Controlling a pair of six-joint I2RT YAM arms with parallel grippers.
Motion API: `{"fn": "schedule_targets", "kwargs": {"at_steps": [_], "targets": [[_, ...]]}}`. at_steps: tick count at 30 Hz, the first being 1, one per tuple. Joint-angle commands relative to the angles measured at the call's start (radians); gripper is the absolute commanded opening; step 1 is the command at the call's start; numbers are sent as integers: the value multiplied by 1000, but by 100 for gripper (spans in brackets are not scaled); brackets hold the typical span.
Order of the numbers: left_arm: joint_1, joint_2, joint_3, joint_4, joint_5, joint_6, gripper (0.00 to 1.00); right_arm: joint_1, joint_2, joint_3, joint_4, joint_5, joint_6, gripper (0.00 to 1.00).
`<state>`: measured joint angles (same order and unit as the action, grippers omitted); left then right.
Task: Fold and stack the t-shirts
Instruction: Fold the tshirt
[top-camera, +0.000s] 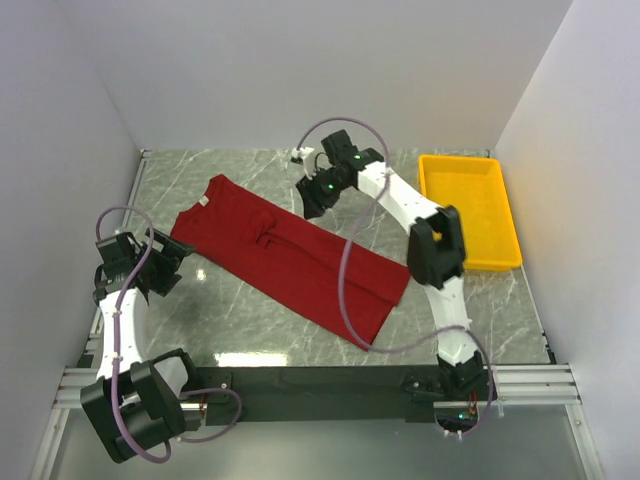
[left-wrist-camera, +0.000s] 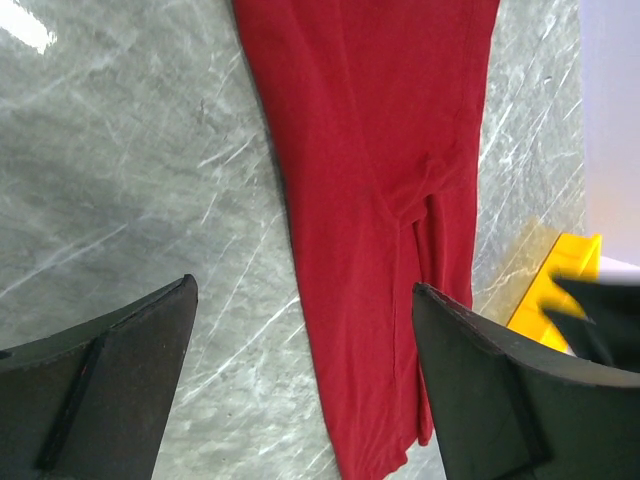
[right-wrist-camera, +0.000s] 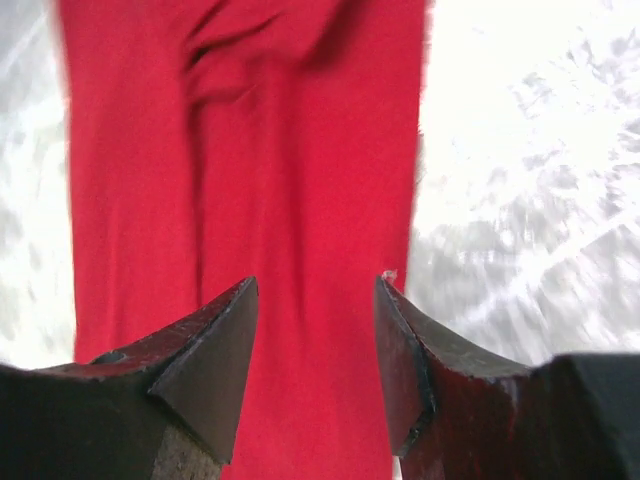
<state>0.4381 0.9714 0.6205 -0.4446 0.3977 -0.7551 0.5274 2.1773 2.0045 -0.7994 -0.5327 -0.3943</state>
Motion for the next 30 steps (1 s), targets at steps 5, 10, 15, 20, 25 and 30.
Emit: {"fn": "schedule_targets", "kwargs": {"at_steps": [5, 10, 15, 20, 25, 30], "targets": [[1, -8, -22, 49, 29, -27, 93, -20, 228, 241, -23, 14, 393, 57], [1, -4, -36, 50, 30, -30, 93, -40, 275, 269, -3, 40, 469, 57], [1, 16, -41, 63, 33, -32, 92, -38, 317, 283, -24, 60, 482, 57], [1, 38, -44, 92, 49, -44, 92, -37, 357, 304, -41, 79, 486, 57], [1, 58, -42, 106, 58, -47, 91, -32, 384, 330, -52, 80, 488, 56], [-1, 56, -42, 104, 56, -50, 91, -21, 407, 349, -66, 82, 500, 51]]}}
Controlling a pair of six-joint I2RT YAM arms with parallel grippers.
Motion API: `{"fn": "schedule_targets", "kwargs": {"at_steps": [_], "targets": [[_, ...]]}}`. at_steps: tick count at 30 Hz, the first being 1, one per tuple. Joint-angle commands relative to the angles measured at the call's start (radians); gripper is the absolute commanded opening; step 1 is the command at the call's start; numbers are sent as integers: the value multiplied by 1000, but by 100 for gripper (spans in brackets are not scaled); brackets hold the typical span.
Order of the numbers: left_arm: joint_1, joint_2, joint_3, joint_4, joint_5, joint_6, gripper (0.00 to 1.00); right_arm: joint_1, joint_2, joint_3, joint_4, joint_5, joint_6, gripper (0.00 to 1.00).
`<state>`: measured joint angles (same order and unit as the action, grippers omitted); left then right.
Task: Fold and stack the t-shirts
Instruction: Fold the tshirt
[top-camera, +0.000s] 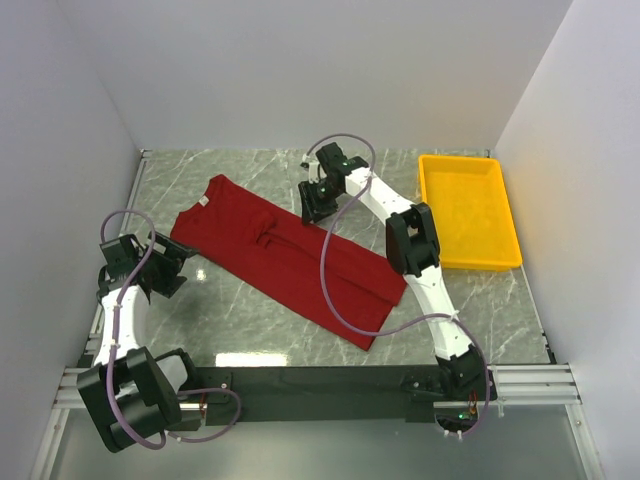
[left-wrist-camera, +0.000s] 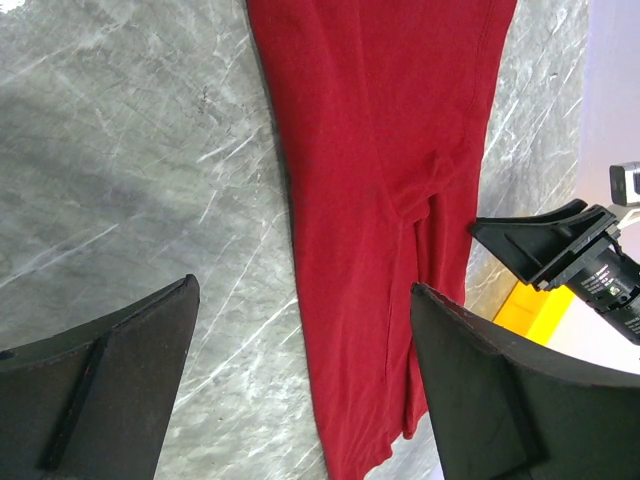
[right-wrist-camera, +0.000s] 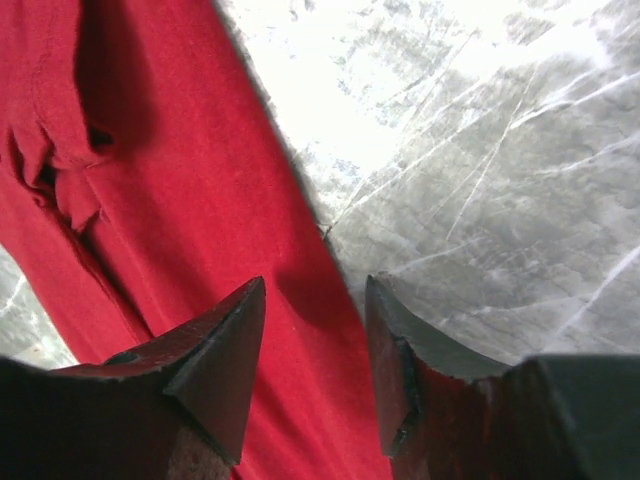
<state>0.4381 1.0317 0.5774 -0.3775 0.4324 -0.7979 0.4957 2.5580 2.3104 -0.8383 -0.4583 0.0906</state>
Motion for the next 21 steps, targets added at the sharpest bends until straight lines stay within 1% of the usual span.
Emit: {"fn": "schedule_targets", "kwargs": {"at_steps": [1, 2, 6, 10, 13, 14, 16, 17, 21], "targets": [[1, -5, 1, 35, 22, -6, 91, 15, 28, 41, -27, 6, 14, 50], [1, -7, 1, 34, 22, -7, 91, 15, 31, 40, -27, 3, 12, 49], [1, -9, 1, 31, 20, -6, 91, 17, 38, 40, -31, -17, 11, 37], [1, -5, -2, 37, 19, -11, 91, 20, 41, 38, -35, -45, 9, 33], [-1, 1, -1, 40, 22, -11, 91, 20, 36, 34, -27, -46, 11, 26], [1, 1, -1, 40, 20, -12, 91, 17, 33, 29, -22, -43, 14, 21], [1, 4, 1, 38, 19, -12, 91, 12, 28, 21, -2, -31, 27, 17], [1, 5, 1, 38, 19, -9, 91, 6, 25, 23, 4, -29, 34, 11], [1, 5, -1, 37, 17, -9, 91, -23, 22, 21, 36, -6, 61, 1]]}}
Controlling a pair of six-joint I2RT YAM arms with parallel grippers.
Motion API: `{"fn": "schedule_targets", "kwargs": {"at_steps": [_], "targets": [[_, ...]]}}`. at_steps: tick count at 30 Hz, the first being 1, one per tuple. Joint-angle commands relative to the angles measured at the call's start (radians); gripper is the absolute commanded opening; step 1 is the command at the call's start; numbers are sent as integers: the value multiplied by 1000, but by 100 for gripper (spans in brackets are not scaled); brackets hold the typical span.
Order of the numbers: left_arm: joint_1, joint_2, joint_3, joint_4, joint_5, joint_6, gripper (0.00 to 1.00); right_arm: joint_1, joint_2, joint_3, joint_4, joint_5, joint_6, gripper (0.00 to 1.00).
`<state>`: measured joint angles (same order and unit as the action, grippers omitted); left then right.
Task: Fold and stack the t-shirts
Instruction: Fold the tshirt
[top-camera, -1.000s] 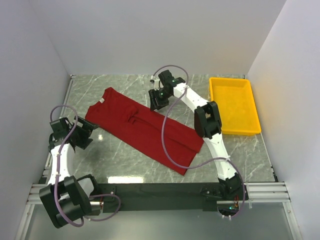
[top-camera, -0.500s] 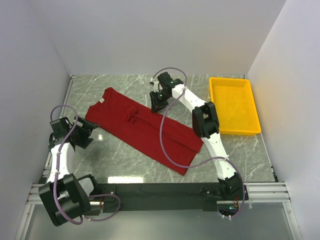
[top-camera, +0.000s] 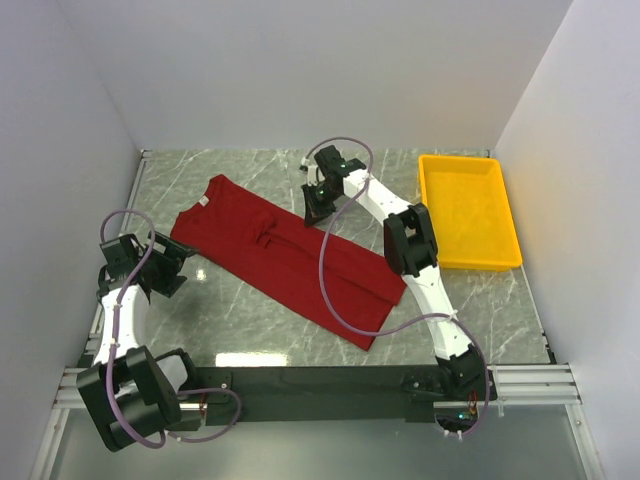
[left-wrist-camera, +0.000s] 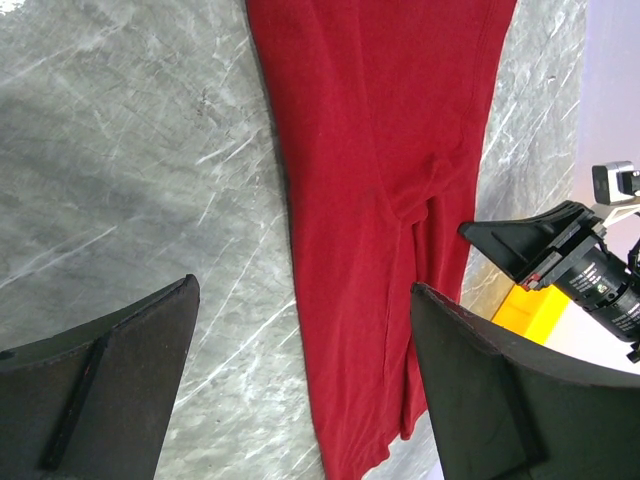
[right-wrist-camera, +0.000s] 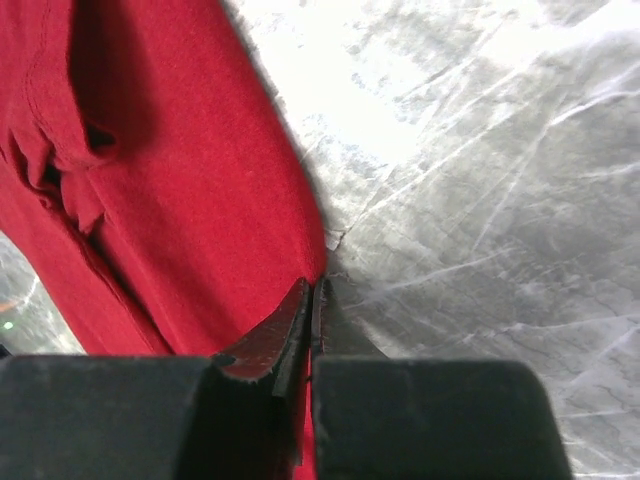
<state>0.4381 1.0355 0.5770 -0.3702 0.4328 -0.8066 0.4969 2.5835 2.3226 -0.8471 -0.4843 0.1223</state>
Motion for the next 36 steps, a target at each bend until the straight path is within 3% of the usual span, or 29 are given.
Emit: {"fn": "schedule_targets", "kwargs": {"at_steps": [1, 18, 22, 23, 26, 32, 36], "targets": [[1, 1, 0, 30, 17, 0, 91, -30, -8, 1, 52, 27, 40, 0], [-2, 98, -22, 140, 70, -25, 90, -224, -65, -86, 140, 73, 109, 0], [-50, 162, 0, 206, 70, -58, 88, -228, -91, -111, 134, 49, 50, 24], [-65, 202, 9, 218, 61, -66, 88, -227, -100, -117, 137, 41, 39, 35], [-149, 300, 67, 257, 9, -97, 88, -228, -154, -147, 160, 47, -6, 55], [-321, 516, 224, 278, -175, -187, 83, -241, -289, -201, 175, 21, -143, 65], [-328, 604, 253, 350, -221, -278, 72, -241, -387, -282, 177, -5, -202, 66]]}}
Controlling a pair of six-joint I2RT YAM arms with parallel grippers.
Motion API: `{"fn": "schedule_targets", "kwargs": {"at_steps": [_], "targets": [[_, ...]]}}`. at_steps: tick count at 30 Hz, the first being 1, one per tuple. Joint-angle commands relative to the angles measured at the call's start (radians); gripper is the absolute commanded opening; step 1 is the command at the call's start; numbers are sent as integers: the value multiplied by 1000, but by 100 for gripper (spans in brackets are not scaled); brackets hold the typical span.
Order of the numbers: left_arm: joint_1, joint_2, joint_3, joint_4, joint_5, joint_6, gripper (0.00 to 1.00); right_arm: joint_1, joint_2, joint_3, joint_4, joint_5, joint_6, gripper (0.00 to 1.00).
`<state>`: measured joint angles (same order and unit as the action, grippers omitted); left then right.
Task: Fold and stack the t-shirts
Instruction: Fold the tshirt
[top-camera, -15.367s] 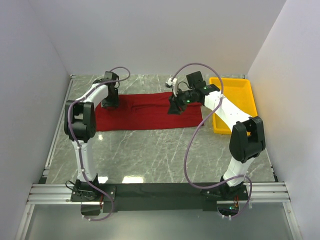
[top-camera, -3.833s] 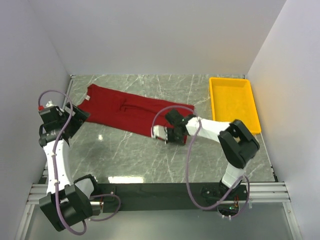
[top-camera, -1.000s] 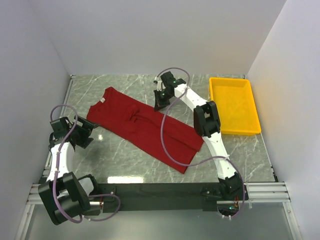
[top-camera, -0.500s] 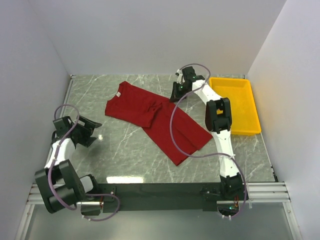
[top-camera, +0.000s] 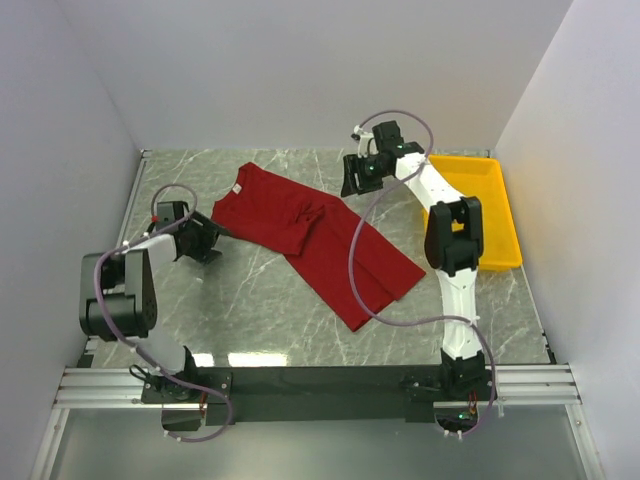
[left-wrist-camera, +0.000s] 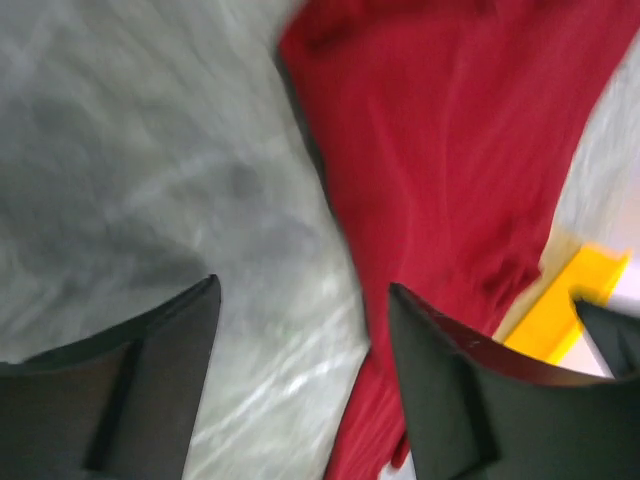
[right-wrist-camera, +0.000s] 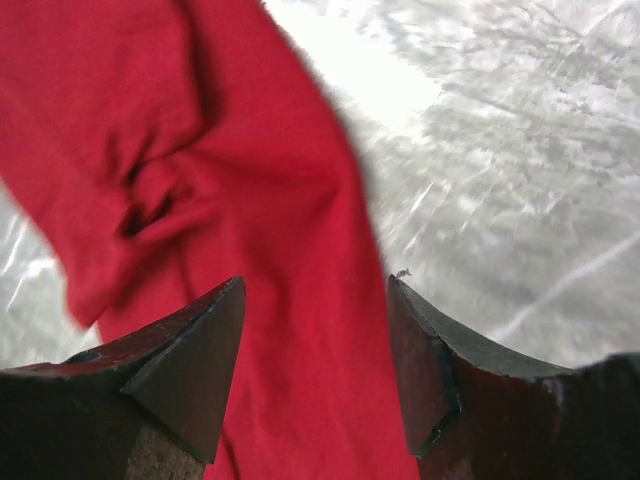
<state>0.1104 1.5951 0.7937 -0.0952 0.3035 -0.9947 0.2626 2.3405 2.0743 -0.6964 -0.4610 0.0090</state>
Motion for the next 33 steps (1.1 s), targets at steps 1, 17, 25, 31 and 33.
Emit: {"fn": "schedule_targets", "kwargs": {"at_steps": [1, 17, 25, 31, 33], "targets": [[0, 61, 48, 81, -108, -96, 70, -8, -161, -52, 26, -34, -93, 66], [3, 367, 395, -103, -239, -15, 14, -40, -401, -310, 75, -113, -113, 66], [51, 501, 676, -231, -297, 134, 3, -54, -429, -348, 55, -104, -139, 66], [97, 658, 932, -323, -273, 191, 3, -52, -461, -402, 41, -113, -188, 66], [109, 690, 1002, -354, -268, 203, 4, -52, -477, -424, 34, -132, -217, 66]]}}
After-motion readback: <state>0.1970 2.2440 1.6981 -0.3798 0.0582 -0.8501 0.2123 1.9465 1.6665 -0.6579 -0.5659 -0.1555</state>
